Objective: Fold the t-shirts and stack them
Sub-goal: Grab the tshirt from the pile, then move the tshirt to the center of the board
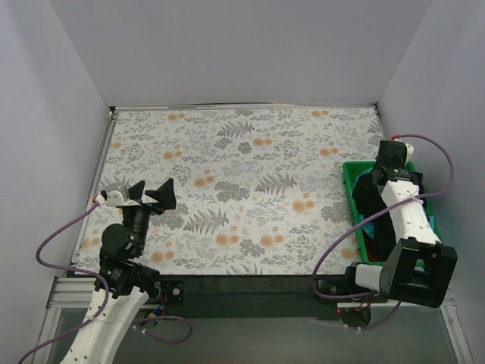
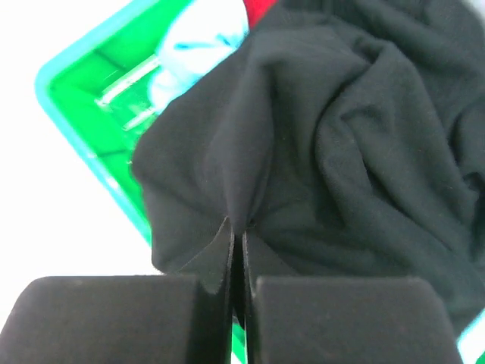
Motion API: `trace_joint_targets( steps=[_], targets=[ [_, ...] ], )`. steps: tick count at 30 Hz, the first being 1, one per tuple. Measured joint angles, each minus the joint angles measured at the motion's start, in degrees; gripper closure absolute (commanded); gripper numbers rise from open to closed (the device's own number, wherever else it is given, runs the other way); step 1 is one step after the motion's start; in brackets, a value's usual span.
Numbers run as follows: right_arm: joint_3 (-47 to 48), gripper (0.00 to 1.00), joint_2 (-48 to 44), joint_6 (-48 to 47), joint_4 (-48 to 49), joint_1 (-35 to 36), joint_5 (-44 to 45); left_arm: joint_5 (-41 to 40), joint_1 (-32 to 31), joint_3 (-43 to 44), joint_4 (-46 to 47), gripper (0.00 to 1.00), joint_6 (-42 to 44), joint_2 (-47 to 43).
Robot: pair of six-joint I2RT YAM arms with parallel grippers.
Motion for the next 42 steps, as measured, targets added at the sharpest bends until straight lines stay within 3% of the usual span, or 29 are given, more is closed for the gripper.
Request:
trace_joint_targets(
  steps=[4,8,16,19,23,24,26,27,30,35,42],
  targets=[
    [6.19,0.99,-1.99,-1.03,-2.97,2.36,-0.76,0.11,-0.02,0.0,0.22,0.02,0.13,0.0],
    [18.45,0.99,-1.86,-2.29,-4.37,12.92,-0.87,0.61,-0.09,0.0,0.66,0.02,0.13,0.07],
    [50.45,0.99,11.06,-4.22,-3.28,33.22,-14.51,0.87,-0.11,0.0,0.9,0.02,0.22,1.4],
    [56.39,0.99,15.08,-4.04,1.09,38.03,-21.81,1.14,-0.11,0.0,0.94,0.02,0.44,2.21],
    [53.4,0.99,15.15,-2.6,8.15,39.69,-26.95,1.68,-0.11,0.0,0.94,0.02,0.83,3.06],
    [51.39,0.94,14.64,-2.19,9.68,39.67,-27.21,1.88,-0.11,0.0,0.94,0.02,0.87,3.23],
    [44.09,0.78,12.74,-0.92,13.7,39.58,-27.1,2.21,-0.11,0.0,0.94,0.02,1.07,3.63],
    [39.76,0.57,11.52,-0.24,14.8,39.56,-26.47,2.45,-0.11,0.0,0.92,0.02,1.16,3.89],
    [26.23,0.37,8.28,1.18,16.74,39.47,-22.01,3.76,-0.11,0.0,0.92,0.02,1.29,5.05],
    [8.5,0.36,5.07,0.81,13.62,39.01,-16.68,6.01,-0.11,0.0,0.02,0.02,0.9,7.72],
    [5.75,0.37,4.04,-5.01,14.88,45.07,-21.7,6.99,-0.11,1.22,-3.32,0.02,-3.96,16.9]
  ],
)
